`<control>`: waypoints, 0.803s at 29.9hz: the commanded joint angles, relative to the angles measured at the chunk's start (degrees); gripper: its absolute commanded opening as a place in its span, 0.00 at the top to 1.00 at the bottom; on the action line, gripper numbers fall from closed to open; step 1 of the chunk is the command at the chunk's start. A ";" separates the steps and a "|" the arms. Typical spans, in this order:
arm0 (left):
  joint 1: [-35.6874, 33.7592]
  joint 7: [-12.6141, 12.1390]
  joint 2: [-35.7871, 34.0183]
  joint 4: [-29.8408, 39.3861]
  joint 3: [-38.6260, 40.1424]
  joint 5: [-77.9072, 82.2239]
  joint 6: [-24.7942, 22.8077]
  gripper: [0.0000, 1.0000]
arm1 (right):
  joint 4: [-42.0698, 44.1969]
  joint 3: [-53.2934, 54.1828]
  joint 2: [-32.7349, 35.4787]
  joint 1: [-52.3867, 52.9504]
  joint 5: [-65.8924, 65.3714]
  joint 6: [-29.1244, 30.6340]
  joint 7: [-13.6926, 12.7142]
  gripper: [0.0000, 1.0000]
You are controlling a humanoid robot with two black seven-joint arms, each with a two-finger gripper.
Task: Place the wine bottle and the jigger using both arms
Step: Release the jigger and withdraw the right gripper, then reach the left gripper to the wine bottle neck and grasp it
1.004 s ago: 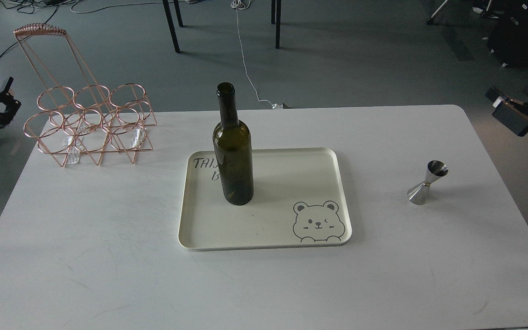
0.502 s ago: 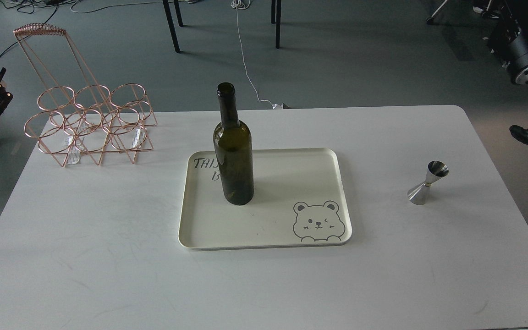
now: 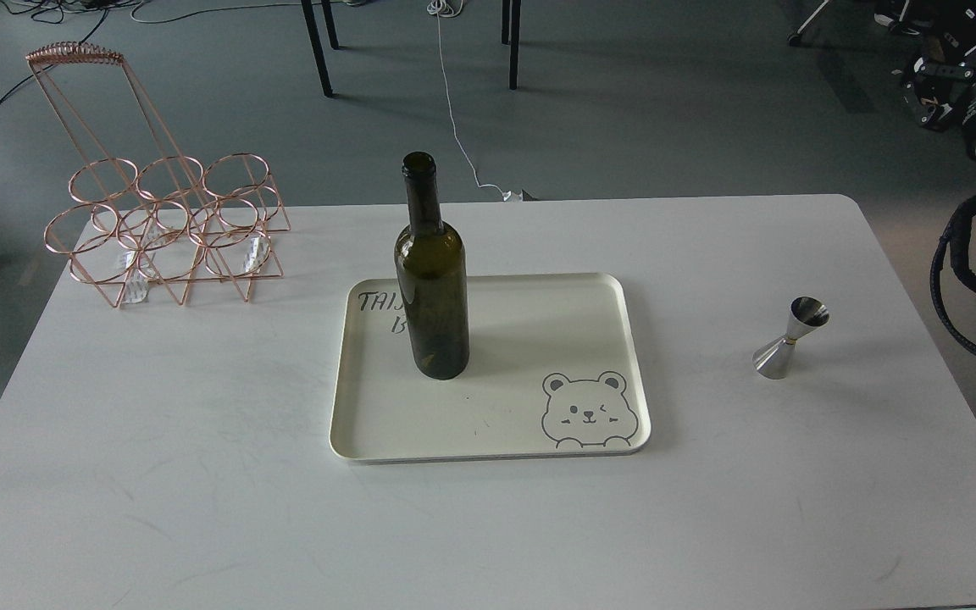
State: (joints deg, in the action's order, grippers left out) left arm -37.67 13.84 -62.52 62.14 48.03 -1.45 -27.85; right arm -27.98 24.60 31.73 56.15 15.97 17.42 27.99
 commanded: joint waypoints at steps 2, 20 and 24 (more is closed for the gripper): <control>-1.26 0.31 -6.55 8.42 0.13 0.83 -0.01 0.02 | 2.49 0.00 -0.79 -1.48 4.07 2.00 0.01 0.01; -12.78 -0.13 2.92 31.63 -2.06 75.49 6.23 0.03 | 2.66 0.62 0.70 -1.84 3.98 3.85 0.01 0.01; -12.96 -0.13 9.33 31.99 -5.05 90.90 6.49 0.03 | 2.75 0.62 0.70 -1.84 3.98 3.85 0.01 0.01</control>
State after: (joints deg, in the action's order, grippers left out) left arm -50.52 13.72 -57.50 93.86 44.75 79.50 -21.54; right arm -25.24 25.22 32.43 54.34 19.96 21.29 28.00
